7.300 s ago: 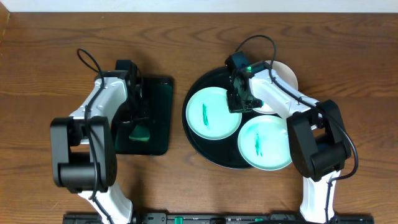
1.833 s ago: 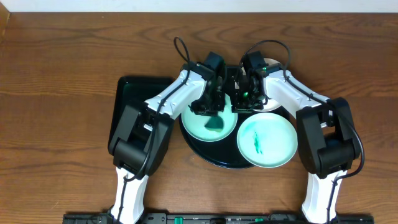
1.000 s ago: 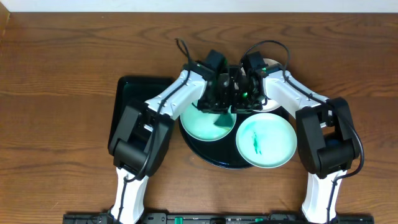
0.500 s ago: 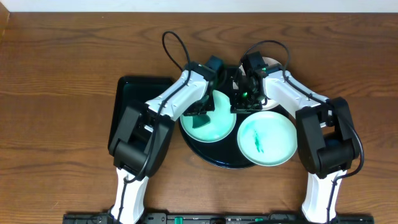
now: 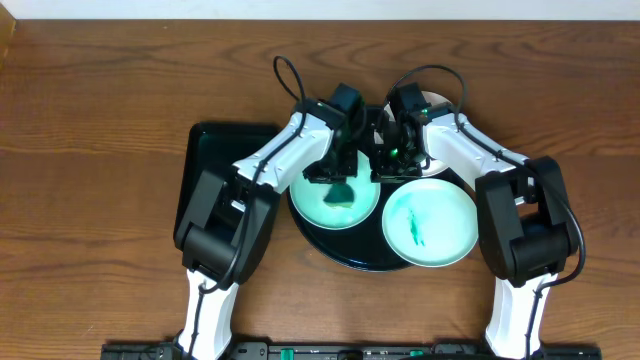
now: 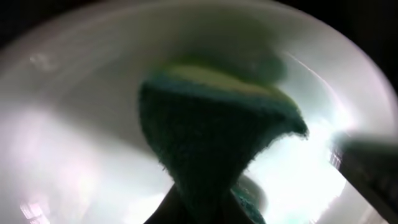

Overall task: Clean dirty plates on tray and stack at the side
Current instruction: 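Scrub mint plate surface with sponge while right gripper holds plate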

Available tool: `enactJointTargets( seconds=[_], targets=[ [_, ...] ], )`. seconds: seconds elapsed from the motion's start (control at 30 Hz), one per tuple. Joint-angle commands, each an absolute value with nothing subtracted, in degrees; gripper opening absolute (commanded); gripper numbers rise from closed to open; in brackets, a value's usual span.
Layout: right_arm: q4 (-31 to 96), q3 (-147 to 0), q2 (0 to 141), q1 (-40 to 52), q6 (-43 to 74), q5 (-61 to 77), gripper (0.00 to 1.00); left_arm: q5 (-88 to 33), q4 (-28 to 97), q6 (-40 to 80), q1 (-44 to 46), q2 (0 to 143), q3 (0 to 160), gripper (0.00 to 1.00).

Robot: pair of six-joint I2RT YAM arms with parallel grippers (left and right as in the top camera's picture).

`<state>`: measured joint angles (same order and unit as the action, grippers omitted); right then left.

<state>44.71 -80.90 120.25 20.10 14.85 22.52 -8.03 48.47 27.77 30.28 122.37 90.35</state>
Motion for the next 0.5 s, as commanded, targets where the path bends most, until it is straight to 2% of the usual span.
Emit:
enactJointTargets(
  seconds=[0.0, 0.13, 0.33, 0.47],
  targets=[
    [45.45, -79.37, 122.56, 20.67, 15.18, 21.26, 0.01, 16.4, 49.58, 39.55, 29.39, 123.02, 89.58, 0.07],
    [45.43, -79.37, 122.56, 20.67, 15.18, 21.26, 0.01, 15.0, 52.05, 41.67, 29.58, 123.02, 89.58, 0.07],
    [45.34, -79.37, 122.56, 20.67, 15.2, 21.28, 0.01, -18.5, 53.39, 32.51, 30.11, 123.07, 89.43, 0.07],
    [45.34, -79.37, 122.56, 20.67, 15.18, 21.28, 0.01, -29.58, 47.57, 27.44, 30.24, 123.07, 89.43, 0.07]
  ],
)
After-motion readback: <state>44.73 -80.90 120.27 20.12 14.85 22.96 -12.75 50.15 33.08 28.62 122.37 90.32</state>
